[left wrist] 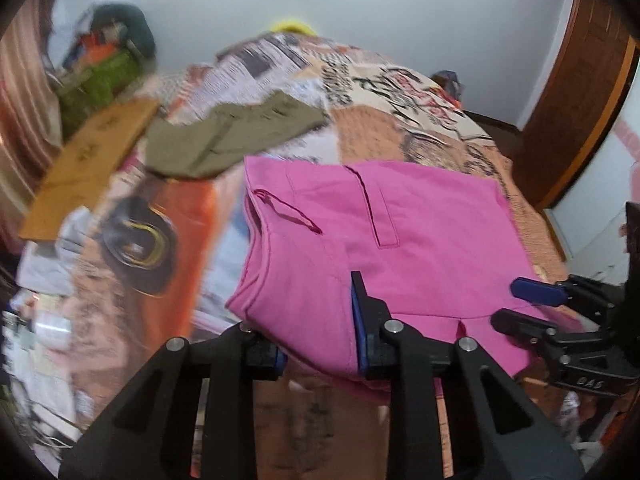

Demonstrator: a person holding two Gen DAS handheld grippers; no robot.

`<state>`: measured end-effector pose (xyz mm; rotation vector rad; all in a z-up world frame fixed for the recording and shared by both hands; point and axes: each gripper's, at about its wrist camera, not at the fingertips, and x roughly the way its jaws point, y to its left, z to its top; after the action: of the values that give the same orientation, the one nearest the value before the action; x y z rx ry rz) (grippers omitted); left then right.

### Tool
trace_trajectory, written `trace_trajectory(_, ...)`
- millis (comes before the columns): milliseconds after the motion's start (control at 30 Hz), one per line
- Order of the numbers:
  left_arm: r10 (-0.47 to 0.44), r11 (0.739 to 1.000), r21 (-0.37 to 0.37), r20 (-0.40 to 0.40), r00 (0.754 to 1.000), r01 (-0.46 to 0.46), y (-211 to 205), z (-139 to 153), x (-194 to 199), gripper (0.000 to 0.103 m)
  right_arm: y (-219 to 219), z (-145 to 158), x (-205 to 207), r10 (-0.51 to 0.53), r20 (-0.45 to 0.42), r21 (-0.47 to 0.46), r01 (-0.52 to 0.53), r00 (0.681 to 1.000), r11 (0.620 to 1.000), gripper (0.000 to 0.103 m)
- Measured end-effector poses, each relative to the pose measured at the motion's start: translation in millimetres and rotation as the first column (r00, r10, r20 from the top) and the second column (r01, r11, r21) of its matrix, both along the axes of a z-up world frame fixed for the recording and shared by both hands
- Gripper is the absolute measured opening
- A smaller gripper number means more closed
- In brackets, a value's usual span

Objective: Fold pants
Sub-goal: 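Grasp the pants corner with the left gripper and lift it, then fold the held corner over the pants with the left gripper and release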

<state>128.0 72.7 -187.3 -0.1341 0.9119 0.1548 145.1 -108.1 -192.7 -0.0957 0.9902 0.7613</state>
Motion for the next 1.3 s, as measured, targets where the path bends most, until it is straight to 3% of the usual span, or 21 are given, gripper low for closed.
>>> trace_trajectory(133, 0.065, 0.993, 0.098, 0.032, 0.997, -0.068, 19.3, 11.2, -10.5, 0.026, 13.1, 0.6, -4.3, 0.035, 0.009, 0.004, -0.035, 0.999, 0.999, 0.047)
trace_trajectory(200, 0.074, 0.992, 0.102, 0.033, 0.997, -0.077, 29.4, 15.1, -13.6, 0.026, 17.8, 0.2, -6.2, 0.049, 0.013, 0.007, -0.049, 0.999, 0.999, 0.047)
trace_trajectory(467, -0.006, 0.981, 0.195, 0.103, 0.995, -0.014, 6.4, 39.4, -15.3, 0.025, 5.6, 6.3, -8.9, 0.011, 0.021, 0.017, -0.011, 1.000, 1.000, 0.047)
trace_trajectory(733, -0.110, 0.980, 0.185, 0.180, 0.978, 0.076, -28.0, 72.6, -0.9, 0.024, -46.8, 2.8, -3.8, -0.115, 0.016, -0.017, 0.115, 0.993, 0.993, 0.047)
trace_trajectory(900, -0.178, 0.975, 0.170, 0.201, 0.963, 0.145, -51.7, 84.7, 8.2, 0.023, -63.3, -14.5, 0.3, -0.163, -0.047, -0.006, 0.163, 0.986, 0.987, 0.047)
trace_trajectory(1300, -0.360, 0.928, 0.147, 0.122, 0.925, 0.342, -117.0, 65.1, 33.3, 0.023, -62.7, -14.9, 1.1, -0.168, -0.053, 0.016, 0.169, 0.984, 0.985, 0.047)
